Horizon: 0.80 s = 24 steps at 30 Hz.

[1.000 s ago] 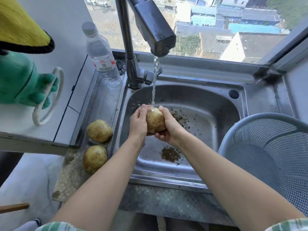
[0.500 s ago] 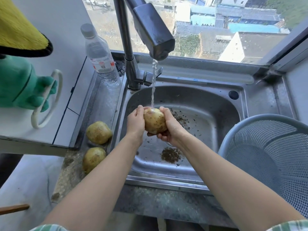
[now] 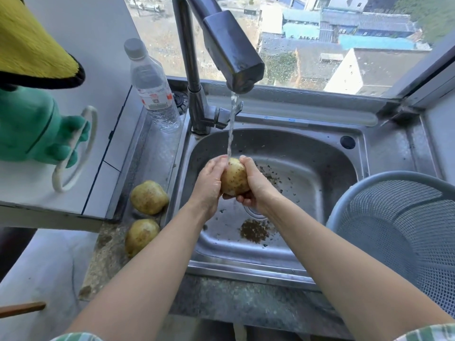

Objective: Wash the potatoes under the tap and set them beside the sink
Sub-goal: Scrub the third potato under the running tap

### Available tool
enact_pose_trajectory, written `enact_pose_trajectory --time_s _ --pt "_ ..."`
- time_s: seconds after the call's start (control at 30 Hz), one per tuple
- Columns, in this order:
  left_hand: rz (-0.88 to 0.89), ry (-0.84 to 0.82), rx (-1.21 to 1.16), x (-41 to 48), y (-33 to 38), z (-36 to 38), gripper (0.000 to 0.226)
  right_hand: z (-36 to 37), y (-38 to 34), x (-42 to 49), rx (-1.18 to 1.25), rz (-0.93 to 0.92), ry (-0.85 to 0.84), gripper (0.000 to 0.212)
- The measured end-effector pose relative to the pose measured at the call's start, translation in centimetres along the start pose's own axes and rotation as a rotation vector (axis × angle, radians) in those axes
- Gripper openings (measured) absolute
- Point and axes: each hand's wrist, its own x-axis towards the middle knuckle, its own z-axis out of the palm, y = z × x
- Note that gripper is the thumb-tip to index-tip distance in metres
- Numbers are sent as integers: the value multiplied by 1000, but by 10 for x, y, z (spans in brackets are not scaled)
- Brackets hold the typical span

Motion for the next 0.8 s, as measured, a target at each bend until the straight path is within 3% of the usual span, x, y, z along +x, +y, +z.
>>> enact_pose_trajectory --time_s 0.13,0.23,0.3,0.43,0.5,0.7,0.8 --pt "-13 100 27 7 -1 -4 40 0 3 -2 80 52 -96 75" --pt "-102 -68 -97 3 -1 -12 48 -8 3 -5 238 173 -266 74" --pt "-140 -87 -96 -1 -3 -11 50 -10 2 -7 212 212 -262 74" --pt "-113 216 -83 1 -5 7 39 -1 1 -4 161 34 -98 73" --pt "-63 265 -97 6 0 11 36 3 5 -3 178 -61 -81 62" --pt "-31 -183 -60 -8 2 7 36 -9 7 -1 288 -61 27 70" --pt "-1 -124 -85 -9 1 5 35 -6 3 0 214 -85 21 65"
